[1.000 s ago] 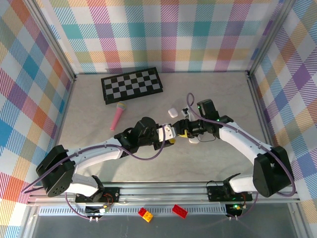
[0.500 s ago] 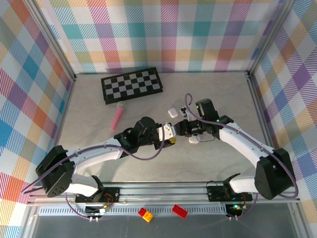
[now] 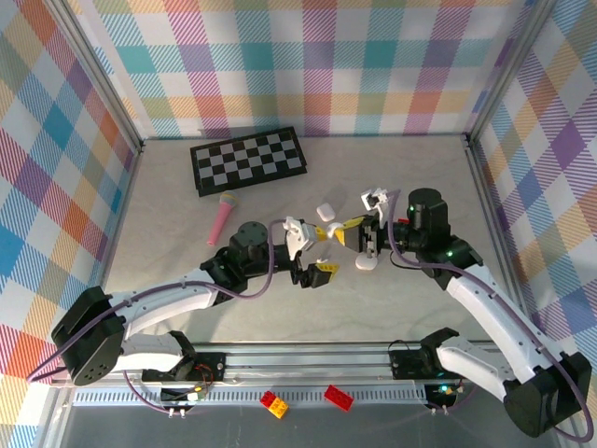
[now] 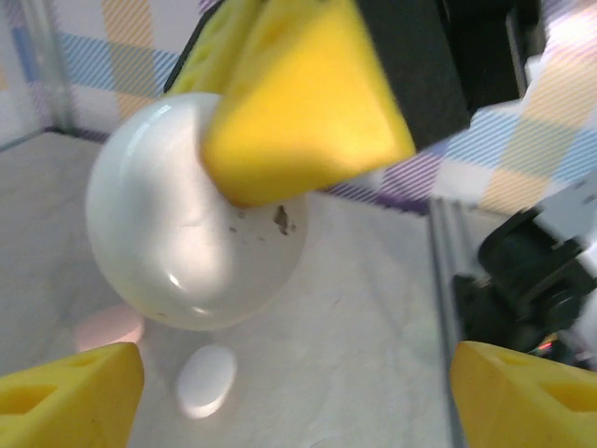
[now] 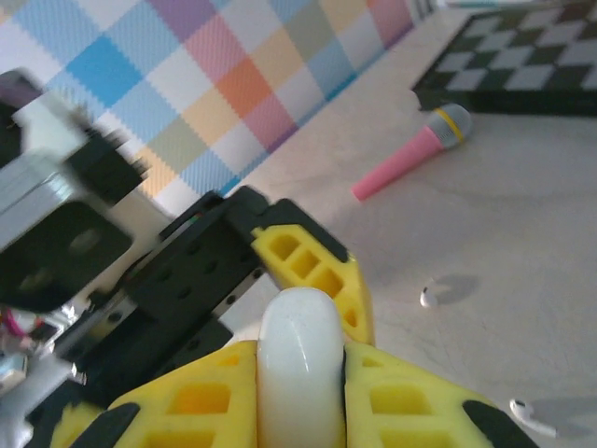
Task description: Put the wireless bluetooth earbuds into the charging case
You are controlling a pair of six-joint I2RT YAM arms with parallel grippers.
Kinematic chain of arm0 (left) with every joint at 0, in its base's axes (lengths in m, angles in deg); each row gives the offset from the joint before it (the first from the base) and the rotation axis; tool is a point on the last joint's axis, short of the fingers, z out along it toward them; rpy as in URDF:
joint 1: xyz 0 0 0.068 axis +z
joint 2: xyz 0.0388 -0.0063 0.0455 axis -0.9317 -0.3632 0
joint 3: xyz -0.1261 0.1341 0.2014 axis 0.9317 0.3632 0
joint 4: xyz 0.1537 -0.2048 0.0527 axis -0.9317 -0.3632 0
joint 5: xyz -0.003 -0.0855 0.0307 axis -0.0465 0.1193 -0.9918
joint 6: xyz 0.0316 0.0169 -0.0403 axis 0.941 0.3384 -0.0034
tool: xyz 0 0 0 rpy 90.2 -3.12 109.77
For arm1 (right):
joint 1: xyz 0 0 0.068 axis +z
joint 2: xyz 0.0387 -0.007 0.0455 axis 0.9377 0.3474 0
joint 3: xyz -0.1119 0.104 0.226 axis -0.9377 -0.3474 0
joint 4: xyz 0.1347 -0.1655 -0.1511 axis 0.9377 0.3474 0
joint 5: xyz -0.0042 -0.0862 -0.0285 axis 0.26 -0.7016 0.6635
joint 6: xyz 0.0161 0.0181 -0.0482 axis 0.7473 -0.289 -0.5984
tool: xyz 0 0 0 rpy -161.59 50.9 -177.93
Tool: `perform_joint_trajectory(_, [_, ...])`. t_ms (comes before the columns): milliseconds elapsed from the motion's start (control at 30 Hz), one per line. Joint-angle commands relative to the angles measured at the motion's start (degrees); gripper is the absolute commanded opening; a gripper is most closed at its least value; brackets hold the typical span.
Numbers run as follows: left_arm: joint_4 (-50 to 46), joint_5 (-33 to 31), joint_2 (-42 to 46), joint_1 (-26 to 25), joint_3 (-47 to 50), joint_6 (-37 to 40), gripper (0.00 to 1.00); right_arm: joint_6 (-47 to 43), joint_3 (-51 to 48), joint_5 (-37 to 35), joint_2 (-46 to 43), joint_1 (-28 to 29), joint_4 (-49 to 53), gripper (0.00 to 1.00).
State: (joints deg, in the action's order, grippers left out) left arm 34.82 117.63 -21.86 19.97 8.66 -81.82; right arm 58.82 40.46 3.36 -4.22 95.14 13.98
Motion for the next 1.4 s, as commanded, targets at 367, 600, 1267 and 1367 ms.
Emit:
perform_joint_trajectory(367, [18.43, 11.37, -0.14, 1.07, -1.05, -13.53, 0.53, -8.33, 3.24, 13.98, -2.02, -0.72, -2.84, 0.11])
perform_joint_trajectory(600, [17.78, 12.57, -0.59, 1.09, -1.77, -12.83, 0.42, -8.74, 3.46, 14.16, -2.29, -0.78, -1.87, 0.11])
perform_joint_trajectory(1267, [-1.57, 10.47, 2.69, 1.24, -4.68, 2.74, 0.11, -2.83, 5.85, -3.93, -0.86, -0.78, 1.48, 0.55])
perform_joint_trajectory(1367, [-4.29, 9.82, 3.49, 1.34, -4.56, 4.98, 0.12, 0.25, 8.65, -7.27, 1.15, -0.67, 3.88, 0.66])
